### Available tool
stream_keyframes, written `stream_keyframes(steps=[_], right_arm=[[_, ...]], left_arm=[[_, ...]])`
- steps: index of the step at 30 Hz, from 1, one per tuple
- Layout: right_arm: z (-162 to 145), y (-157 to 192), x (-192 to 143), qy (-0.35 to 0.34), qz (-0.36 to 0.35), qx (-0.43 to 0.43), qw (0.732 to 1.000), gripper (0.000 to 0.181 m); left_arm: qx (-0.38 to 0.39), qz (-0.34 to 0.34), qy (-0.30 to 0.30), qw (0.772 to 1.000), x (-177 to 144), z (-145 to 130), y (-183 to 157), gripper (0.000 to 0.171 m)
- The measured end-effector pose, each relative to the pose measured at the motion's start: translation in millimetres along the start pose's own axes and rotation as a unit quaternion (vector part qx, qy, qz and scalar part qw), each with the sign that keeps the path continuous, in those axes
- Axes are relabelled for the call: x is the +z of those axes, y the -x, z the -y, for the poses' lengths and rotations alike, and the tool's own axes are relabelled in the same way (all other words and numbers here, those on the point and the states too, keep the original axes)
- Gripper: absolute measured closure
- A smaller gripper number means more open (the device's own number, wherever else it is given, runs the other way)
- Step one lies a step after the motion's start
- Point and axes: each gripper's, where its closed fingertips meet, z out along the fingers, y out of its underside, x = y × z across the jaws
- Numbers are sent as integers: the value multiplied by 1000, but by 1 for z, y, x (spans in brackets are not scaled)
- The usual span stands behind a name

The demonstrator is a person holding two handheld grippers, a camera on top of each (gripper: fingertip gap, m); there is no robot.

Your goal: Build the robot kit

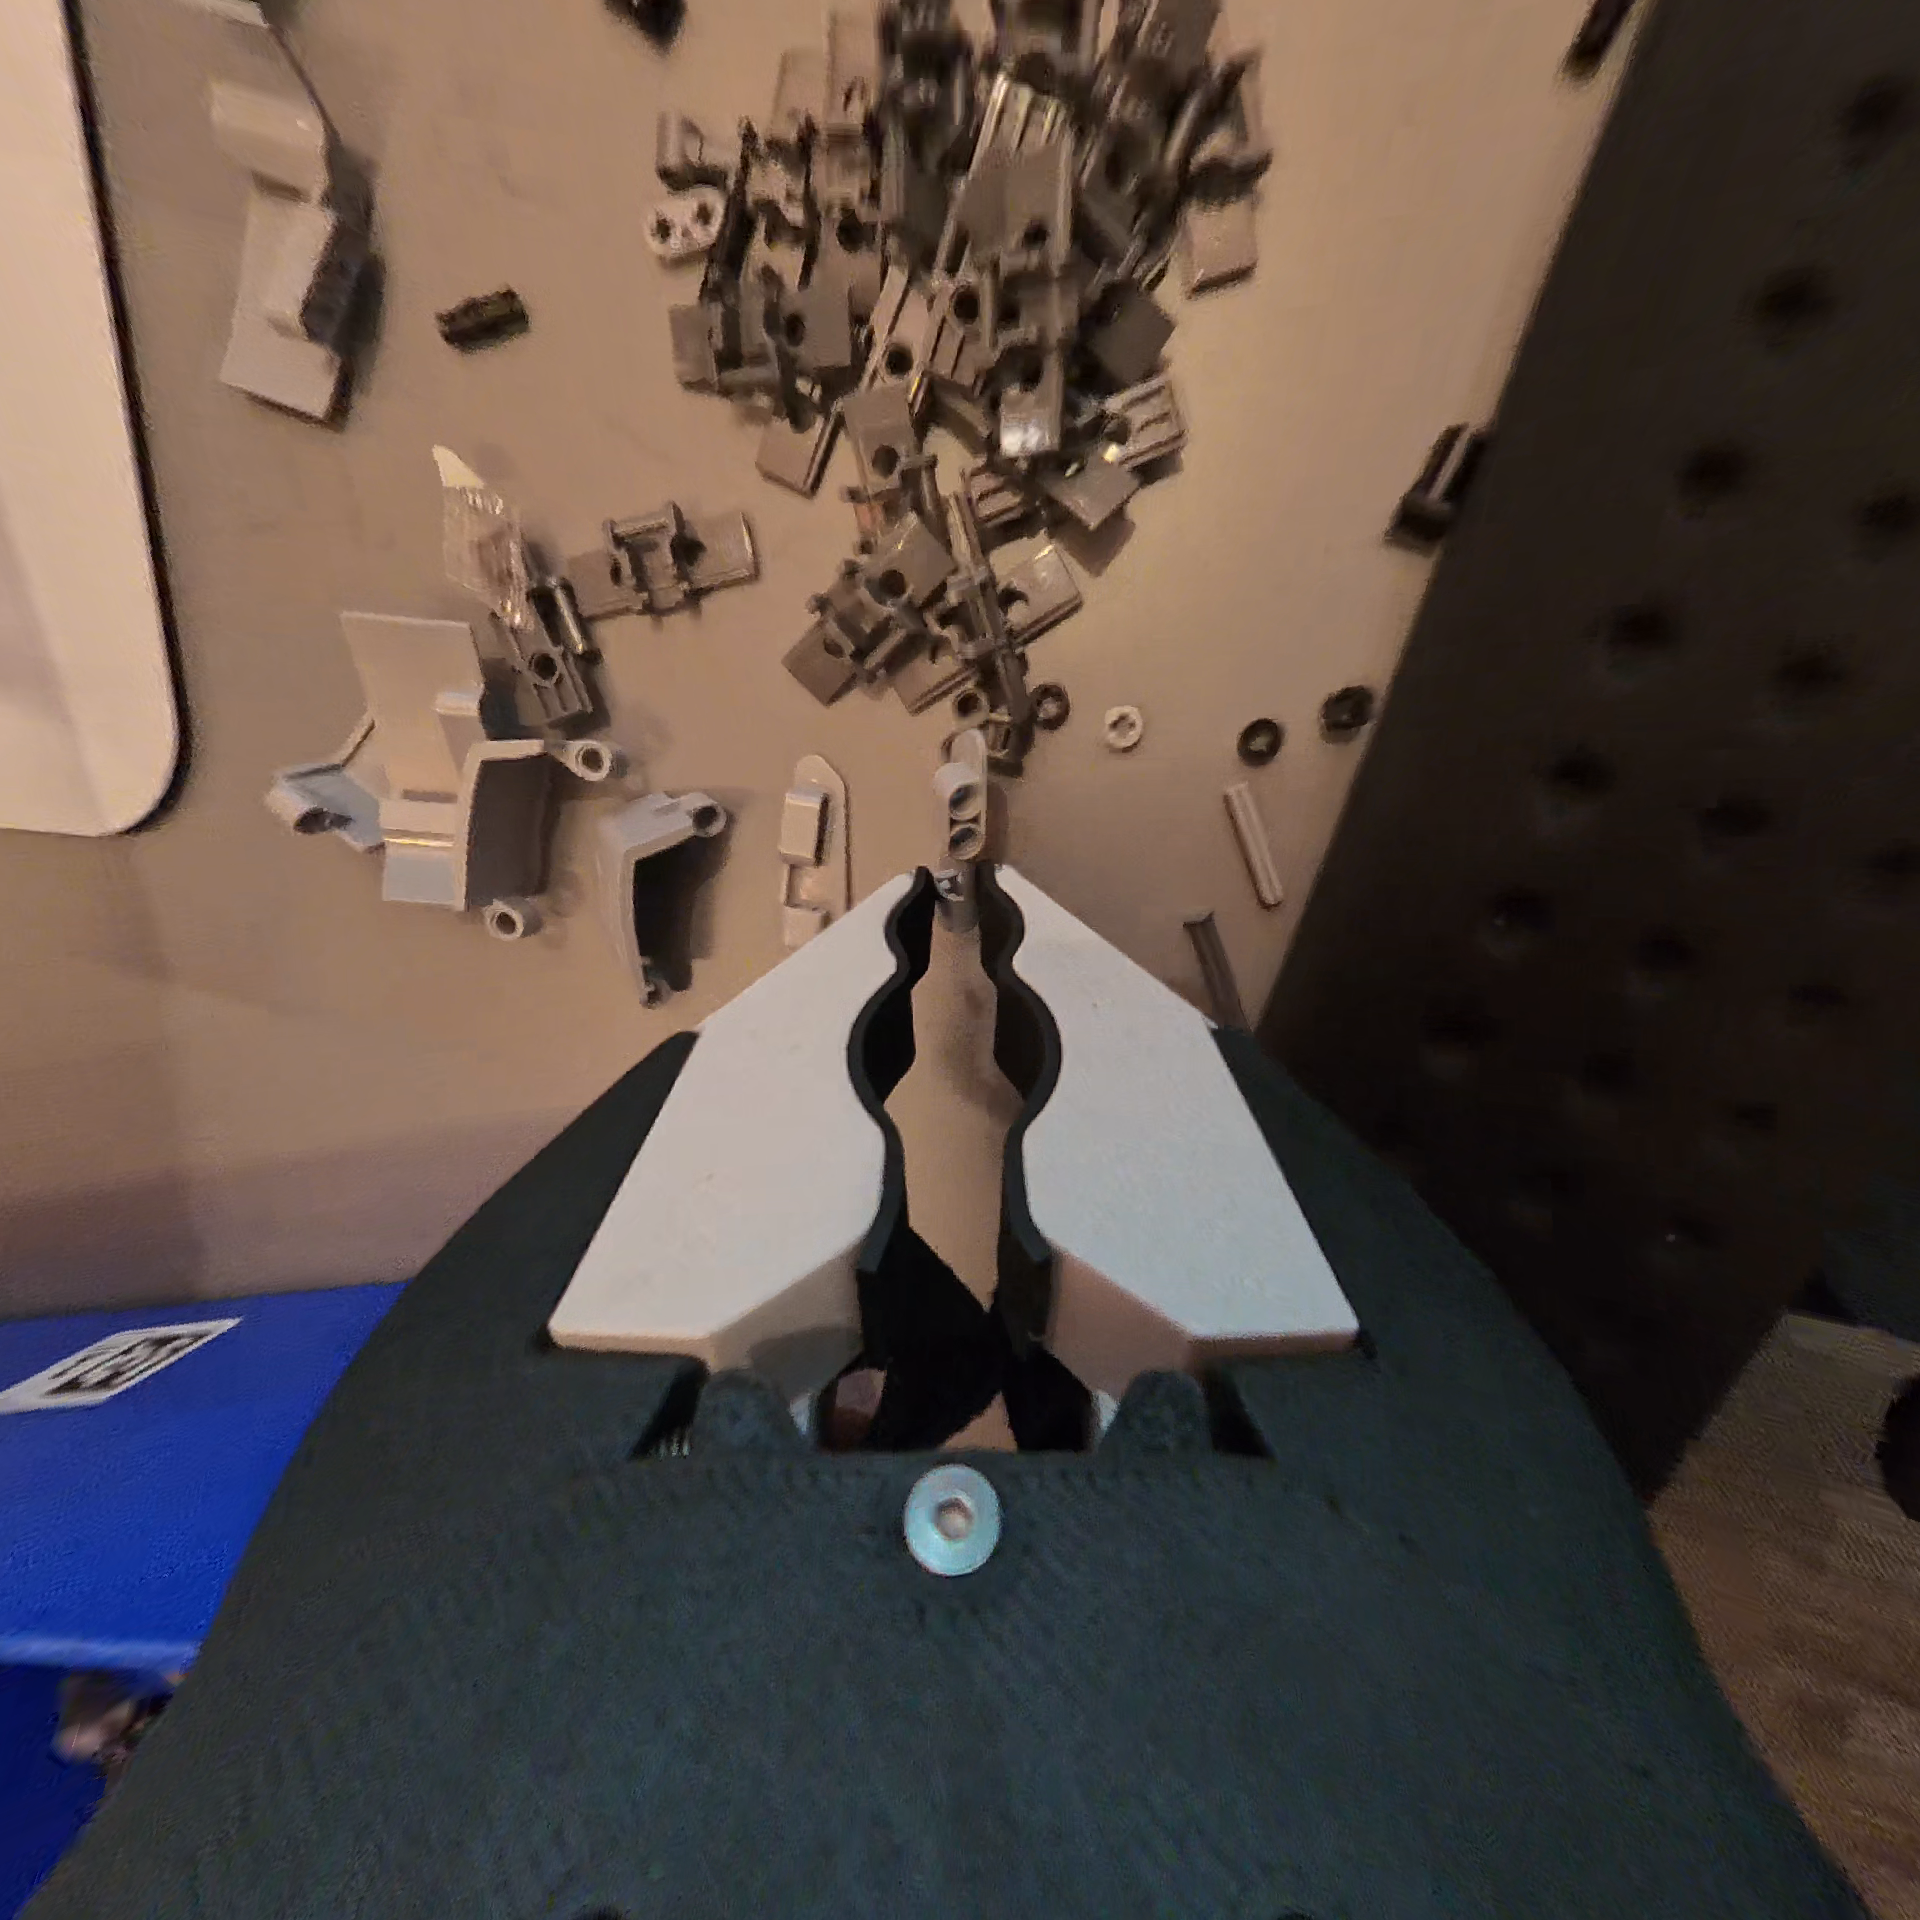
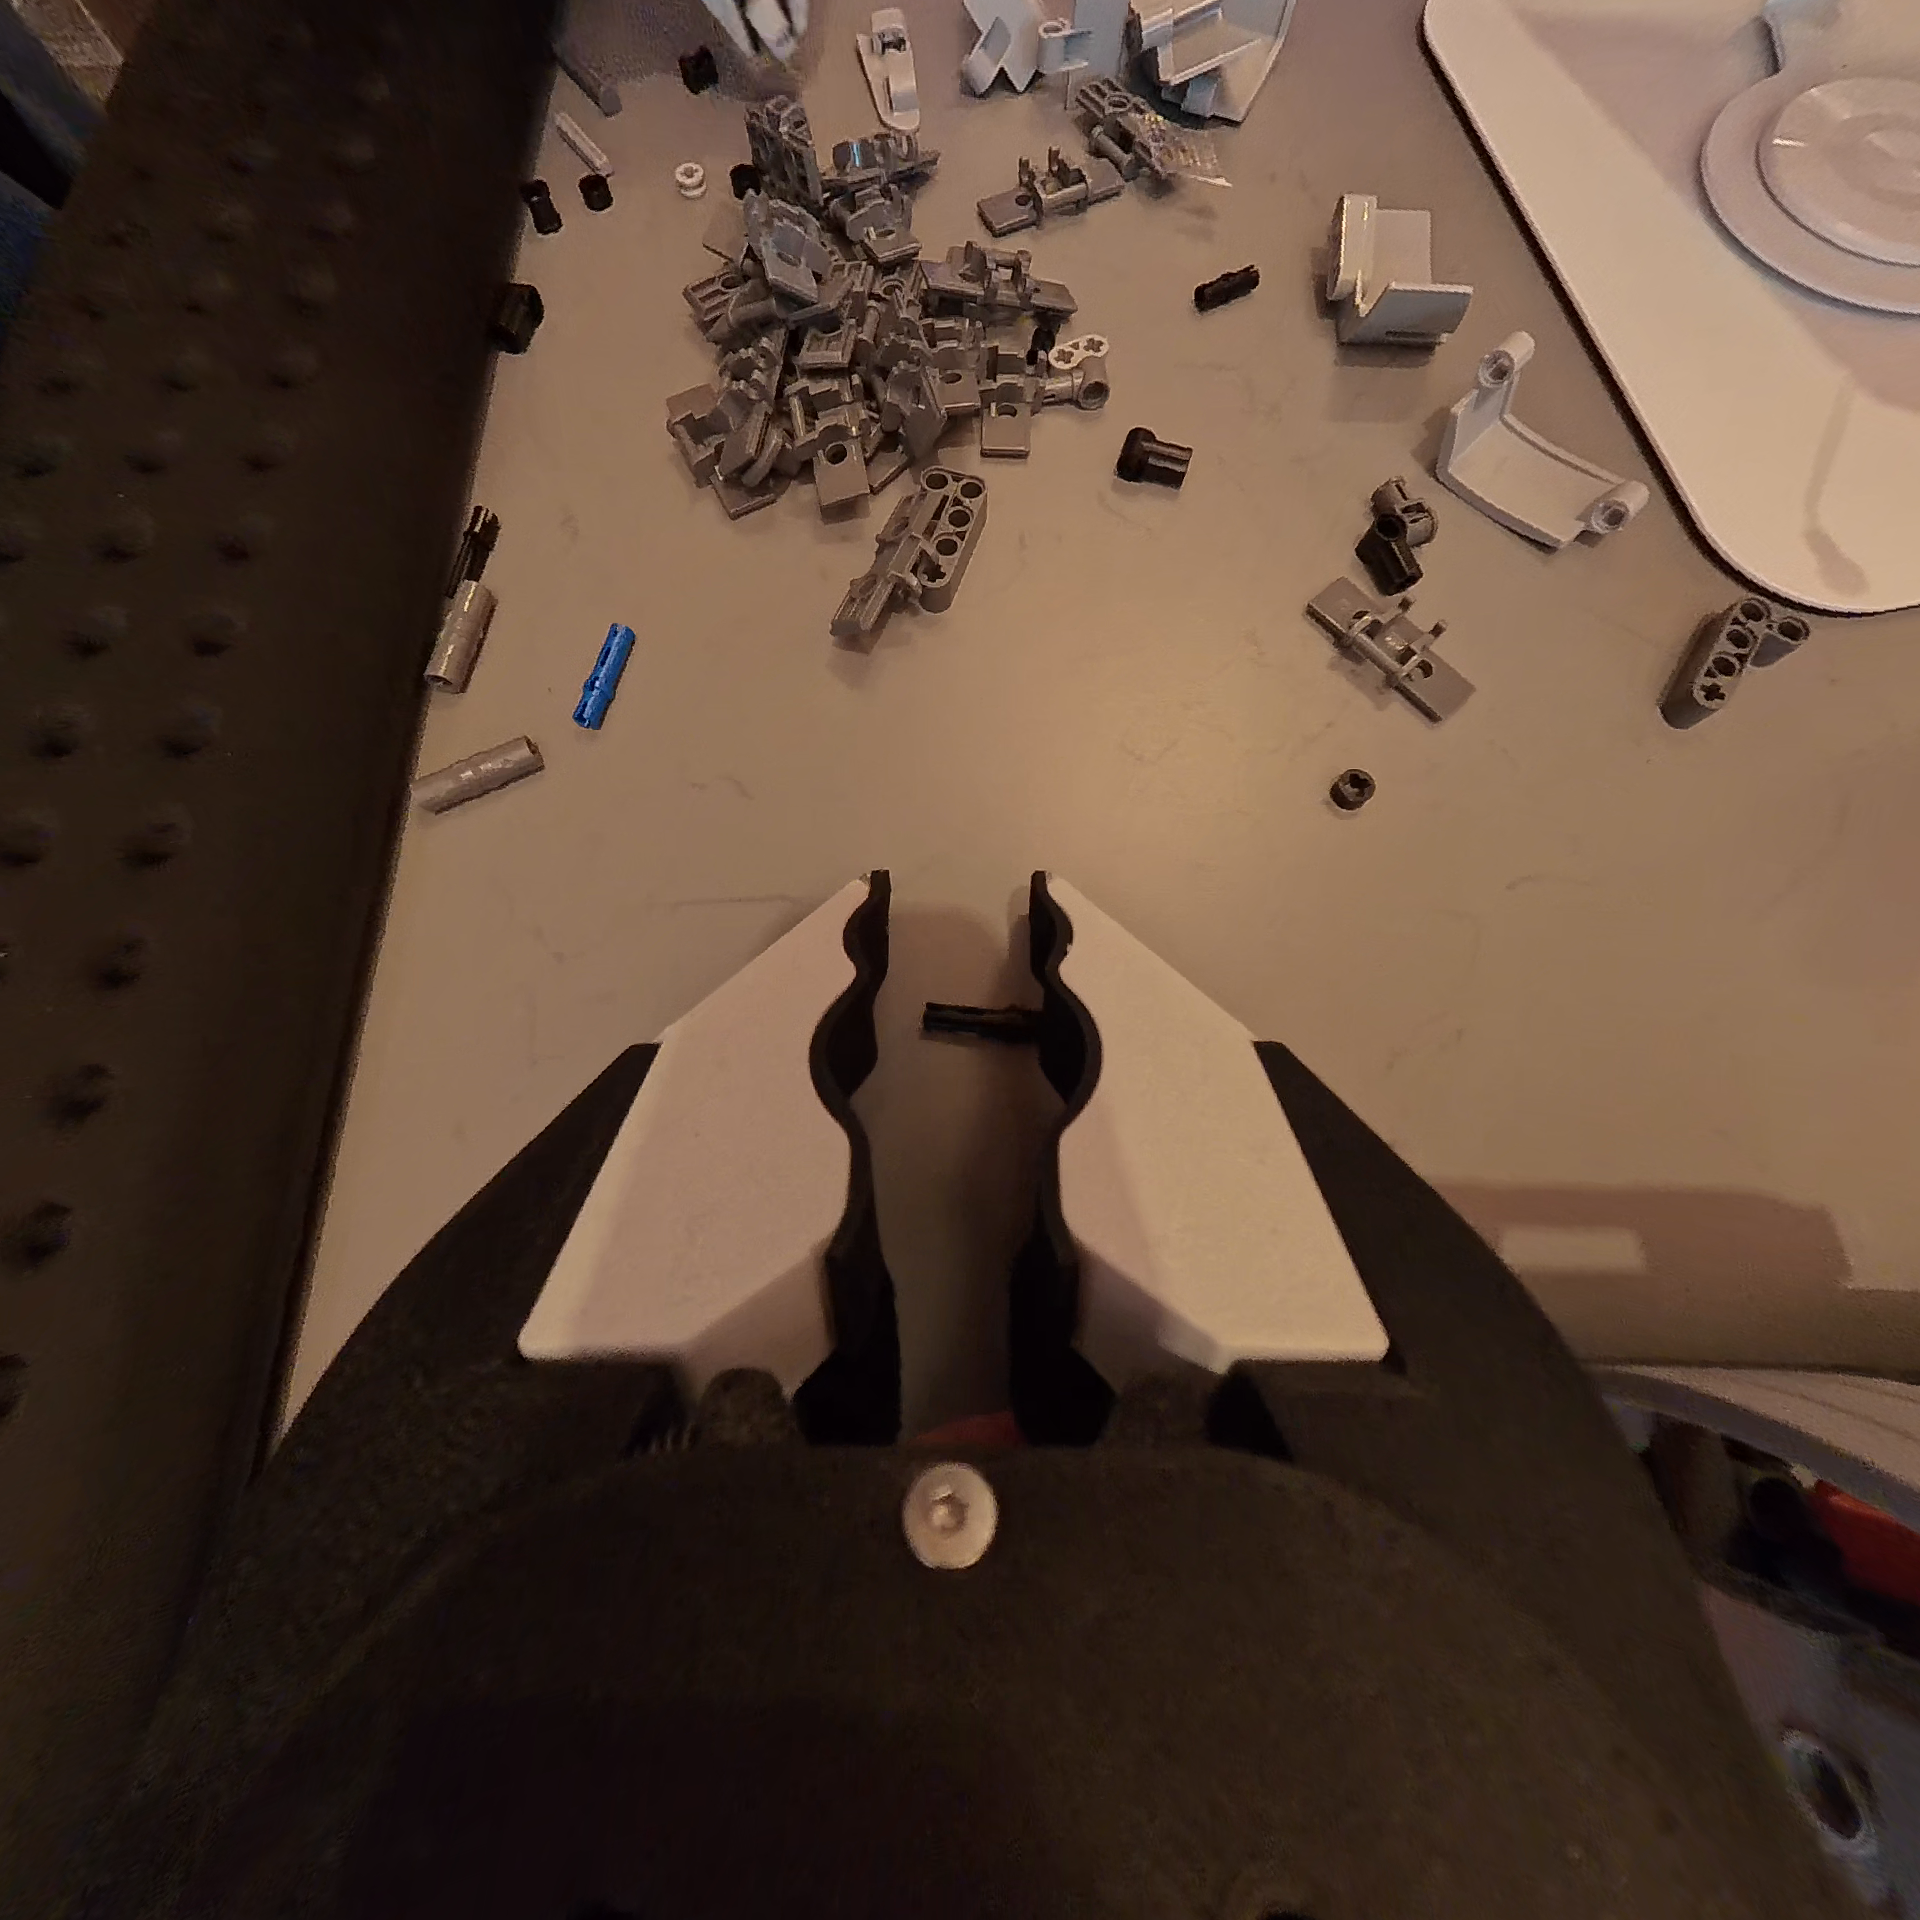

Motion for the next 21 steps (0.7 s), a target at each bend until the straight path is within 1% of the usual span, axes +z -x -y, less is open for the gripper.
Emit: stream_keyframes(steps=[2,3,4,5,6,7,9,11,12,13,14,15,17,19,20,21], right_arm=[[0,0,0,0,1,-1,1000,157],[0,0,0,0,2,0,1000,157],[0,0,0,0,3,1,1000,157],[0,0,0,-1,2,1,1000,157],[0,0,0,-1,2,1,1000,157],[0,0,0,-1,1,1,1000,157],[0,-1,0,-1,0,3,1000,157],[1,-1,-1,-3,-1,6,1000,157],[1,-2,-1,-2,-1,7,1000,157],[1,-2,0,-2,-2,8,1000,157],[0,-2,0,-1,-2,9,1000,157],[0,-3,0,-1,-2,10,1000,157],[1,-3,0,-2,-2,13,1000,157],[0,-4,0,-1,-2,16,1000,157],[0,-4,0,-1,-3,16,1000,157],[0,-5,0,-1,-4,17,1000,157]], left_arm=[[9,44,20,999,8,-7,11,160],[7,52,11,999,9,-5,13,159],[3,49,7,999,9,-3,12,155],[-4,49,6,999,8,-2,13,146],[-9,51,3,999,5,-1,15,142],[-9,40,-5,999,0,2,13,143],[-17,11,-23,1000,-16,8,11,140],[-24,-20,-54,998,-47,15,13,146],[-34,-15,-63,997,-65,15,23,146],[-43,0,-76,996,-84,13,38,150],[-53,9,-85,995,-103,7,52,154],[-68,33,-89,993,-120,-2,72,153],[-98,102,-93,986,-151,-29,119,160],[-144,147,-73,976,-168,-68,160,159],[-162,163,-63,971,-172,-87,177,159],[-178,153,-57,970,-170,-103,185,160]])
